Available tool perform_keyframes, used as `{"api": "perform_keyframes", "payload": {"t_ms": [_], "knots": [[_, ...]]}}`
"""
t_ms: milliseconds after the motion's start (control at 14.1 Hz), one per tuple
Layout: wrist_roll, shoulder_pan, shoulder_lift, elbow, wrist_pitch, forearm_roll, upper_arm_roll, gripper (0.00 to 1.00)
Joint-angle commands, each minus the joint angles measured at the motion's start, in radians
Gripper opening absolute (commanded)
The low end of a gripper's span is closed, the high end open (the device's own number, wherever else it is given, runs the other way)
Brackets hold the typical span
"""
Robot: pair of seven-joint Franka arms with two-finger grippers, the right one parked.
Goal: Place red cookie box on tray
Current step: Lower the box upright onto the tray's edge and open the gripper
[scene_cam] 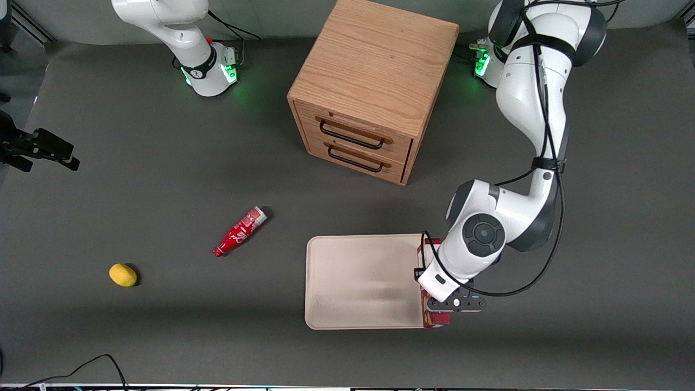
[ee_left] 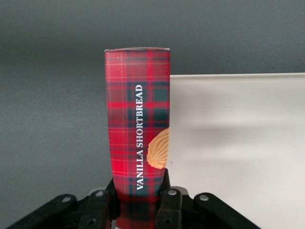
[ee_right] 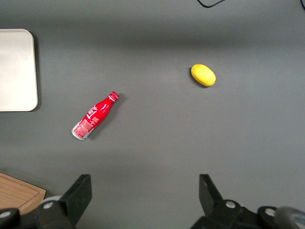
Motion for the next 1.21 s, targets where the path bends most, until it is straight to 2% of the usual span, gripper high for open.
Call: {"api": "perform_keyframes", "payload": {"t_ms": [0,284,426,567,638,709,780,851,922,1135], "knots": [[-0.060,-0.021,0.035,0.041,0.024,0.033,0.010,0.00],[-0.069,-0.030,0.053,0.036,0.029,0.033,0.010,0.01],[-0.074,-0.037,0.055,0.025,0.043,0.034,0.009,0.09],[-0.074,-0.038,0.055,0.008,0.072,0.034,0.010,0.28],[-0.075,-0.038,0.055,0.005,0.076,0.034,0.009,0.47],[-0.075,-0.038,0.055,-0.005,0.087,0.034,0.009,0.51],[-0.075,-0.038,0.055,-0.015,0.089,0.034,0.009,0.67],[-0.075,-0.038,0.054,-0.016,0.089,0.034,0.009,0.75],[-0.075,-0.038,0.054,-0.018,0.089,0.034,0.009,1.00],[-0.075,-0.038,0.052,-0.018,0.089,0.034,0.009,1.00]]}}
